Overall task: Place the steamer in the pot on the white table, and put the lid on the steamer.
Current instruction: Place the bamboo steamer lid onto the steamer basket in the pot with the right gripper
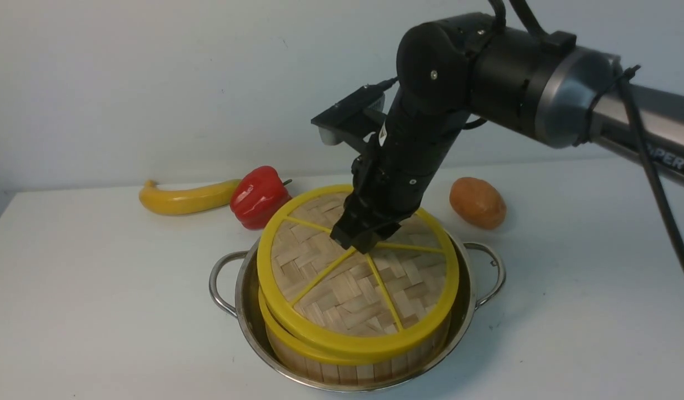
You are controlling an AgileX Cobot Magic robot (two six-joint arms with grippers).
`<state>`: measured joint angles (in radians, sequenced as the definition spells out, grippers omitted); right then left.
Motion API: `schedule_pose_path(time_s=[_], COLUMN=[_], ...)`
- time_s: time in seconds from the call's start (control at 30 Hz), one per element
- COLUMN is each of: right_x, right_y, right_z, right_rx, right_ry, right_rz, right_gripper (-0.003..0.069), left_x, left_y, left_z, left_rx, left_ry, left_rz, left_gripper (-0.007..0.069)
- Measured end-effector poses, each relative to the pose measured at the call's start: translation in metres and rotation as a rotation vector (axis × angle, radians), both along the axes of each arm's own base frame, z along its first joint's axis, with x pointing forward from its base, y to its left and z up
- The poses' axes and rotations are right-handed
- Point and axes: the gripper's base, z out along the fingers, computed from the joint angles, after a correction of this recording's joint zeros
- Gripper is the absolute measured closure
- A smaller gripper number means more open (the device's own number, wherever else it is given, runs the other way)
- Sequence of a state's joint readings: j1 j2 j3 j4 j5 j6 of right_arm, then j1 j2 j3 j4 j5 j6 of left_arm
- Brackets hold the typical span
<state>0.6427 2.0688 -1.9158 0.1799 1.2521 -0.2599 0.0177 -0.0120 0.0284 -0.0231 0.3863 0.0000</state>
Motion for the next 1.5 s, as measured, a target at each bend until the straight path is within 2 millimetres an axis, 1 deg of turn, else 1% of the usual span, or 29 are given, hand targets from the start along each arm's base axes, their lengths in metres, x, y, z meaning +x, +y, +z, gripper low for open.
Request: schedule_pose_path(time_s=[0.33,0.67,0.87,1.07,1.3,1.5], right_x=[-0.001,0.006,0.011,0.012,0.012,0.011], right_y=[0.003,0.008,0.011,0.011,0.01,0.005], right_z=[0.001,-0.017,-0.016,-0.015,-0.016,-0.017], right_rx=[0.03,0.013,0.051,0.057,0.035,-0.021], right_ry=[0.003,0.004,-0.058,-0.068,-0.068,-0.061], right_rz=[0.022,0.052,0.046,0.046,0.052,0.064], right_gripper=[0.055,0.055,0.055,0.055,0.055,0.055], left_x=[0.0,0.0,0.0,0.0,0.0,0.0], left_y=[0.0,0.0,0.0,0.0,0.0,0.0], left_z=[0.0,0.0,0.0,0.0,0.0,0.0], left_rx=[0.0,0.0,0.0,0.0,0.0,0.0], left_ry=[0.0,0.0,0.0,0.0,0.0,0.0], left_rz=[0.0,0.0,0.0,0.0,0.0,0.0], left_gripper=[0.0508,0.0508,0.0508,0.0508,0.0508,0.0508])
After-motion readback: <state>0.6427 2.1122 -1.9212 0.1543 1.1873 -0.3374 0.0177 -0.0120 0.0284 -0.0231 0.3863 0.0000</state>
